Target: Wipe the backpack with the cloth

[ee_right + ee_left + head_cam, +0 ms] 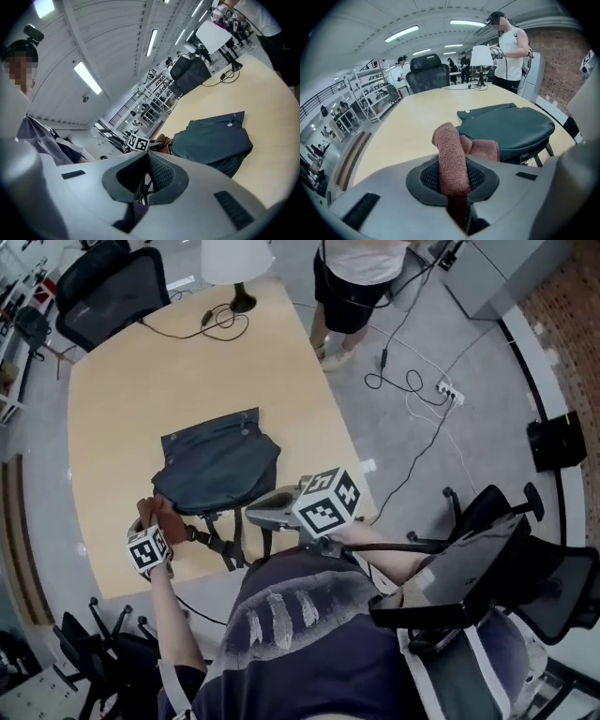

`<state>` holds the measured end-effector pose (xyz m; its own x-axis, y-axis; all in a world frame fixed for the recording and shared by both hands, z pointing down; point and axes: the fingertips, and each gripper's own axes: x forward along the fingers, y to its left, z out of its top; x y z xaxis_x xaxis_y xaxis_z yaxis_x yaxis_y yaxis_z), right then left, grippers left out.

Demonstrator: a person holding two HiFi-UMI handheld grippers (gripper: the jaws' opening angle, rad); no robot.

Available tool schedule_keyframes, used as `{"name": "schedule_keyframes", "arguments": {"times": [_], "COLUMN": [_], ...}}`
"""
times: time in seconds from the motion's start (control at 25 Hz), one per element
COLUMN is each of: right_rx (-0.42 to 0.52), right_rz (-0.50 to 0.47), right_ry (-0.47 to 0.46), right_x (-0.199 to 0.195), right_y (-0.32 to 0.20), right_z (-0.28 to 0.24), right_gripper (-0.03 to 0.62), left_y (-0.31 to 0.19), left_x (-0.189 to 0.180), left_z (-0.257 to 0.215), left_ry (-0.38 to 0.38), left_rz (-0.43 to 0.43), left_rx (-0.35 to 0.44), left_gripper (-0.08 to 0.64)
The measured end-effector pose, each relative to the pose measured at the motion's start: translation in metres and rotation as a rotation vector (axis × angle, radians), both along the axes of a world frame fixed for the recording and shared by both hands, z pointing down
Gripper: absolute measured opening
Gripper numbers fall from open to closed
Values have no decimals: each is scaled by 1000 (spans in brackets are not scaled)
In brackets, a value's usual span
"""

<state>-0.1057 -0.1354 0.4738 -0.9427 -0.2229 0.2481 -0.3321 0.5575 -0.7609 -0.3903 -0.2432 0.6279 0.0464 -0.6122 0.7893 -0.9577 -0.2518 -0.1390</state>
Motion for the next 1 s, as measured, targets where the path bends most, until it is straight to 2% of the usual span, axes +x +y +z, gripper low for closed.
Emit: {"name": "schedule_keyframes", "arguments": {"times": [0.08,0.24,0.36,0.56,0.84,1.0], "right_rx": [15,49,93,95,117,87], "right_rz": [-2,24,0,-50,-76,-73], "right_ry": [-9,-30,-47,-75,-106,-190], "right_x": [4,20,35,50,40,19], "right_y": [-1,1,7,18,37,58], "right_z": [-5,-18,-27,-16,-21,-40], "right_gripper": [2,2,2,2,2,2], "left_y": [-2,6,20,65,104,121], "left_x": [17,88,139,210,219,218], "left_z": [-13,-50,-77,-103,-122,-127], "left_ry": [42,144,235,284,305,363], "left_rz": [32,194,234,347,396,415], "left_rx": [55,130,204,246,276,297], "left_gripper": [55,55,55,55,55,55]}}
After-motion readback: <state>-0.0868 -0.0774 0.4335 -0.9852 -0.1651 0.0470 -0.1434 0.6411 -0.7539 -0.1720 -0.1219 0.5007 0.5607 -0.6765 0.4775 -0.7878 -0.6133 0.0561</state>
